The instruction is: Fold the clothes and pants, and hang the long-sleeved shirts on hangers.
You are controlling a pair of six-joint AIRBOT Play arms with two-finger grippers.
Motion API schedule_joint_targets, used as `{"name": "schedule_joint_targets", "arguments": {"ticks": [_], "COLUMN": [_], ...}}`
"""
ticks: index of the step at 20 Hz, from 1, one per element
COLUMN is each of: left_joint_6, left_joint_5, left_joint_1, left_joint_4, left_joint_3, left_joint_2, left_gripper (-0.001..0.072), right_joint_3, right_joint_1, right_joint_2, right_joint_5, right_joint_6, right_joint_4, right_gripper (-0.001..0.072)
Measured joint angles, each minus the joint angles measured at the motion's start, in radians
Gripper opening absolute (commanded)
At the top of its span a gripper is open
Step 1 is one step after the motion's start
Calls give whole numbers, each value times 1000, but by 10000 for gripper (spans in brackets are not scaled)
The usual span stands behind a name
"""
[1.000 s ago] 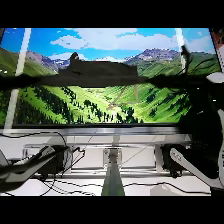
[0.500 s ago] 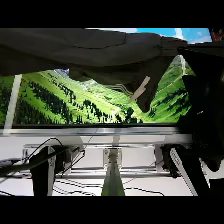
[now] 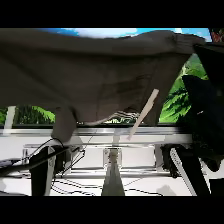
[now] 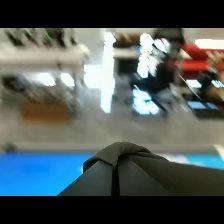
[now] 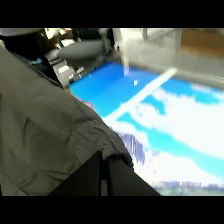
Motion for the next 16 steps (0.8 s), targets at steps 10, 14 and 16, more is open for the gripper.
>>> {"name": "schedule_joint_targets", "arguments": {"ticks": [10,14,16], "left_joint_6": [-120,-201,-245], "left_joint_5": [20,-114,-272], "left_joint_1": [-399,-433,-445], "left_joint_4": [282,386,420], "left_joint_3": [-4,-3,-3], "left_joint_2": [-549,-517,-492], "left_gripper": [0,0,1], "right_joint_3": [-133,-139,-140], "right_joint_1": [0,0,0], "right_joint_2": [-508,-565,-575], "right_joint_5": [-122,-156,-125], "right_joint_6": [70,71,72], "right_joint_4": [-77,-167,-256], "right_gripper": [19,19,19]}}
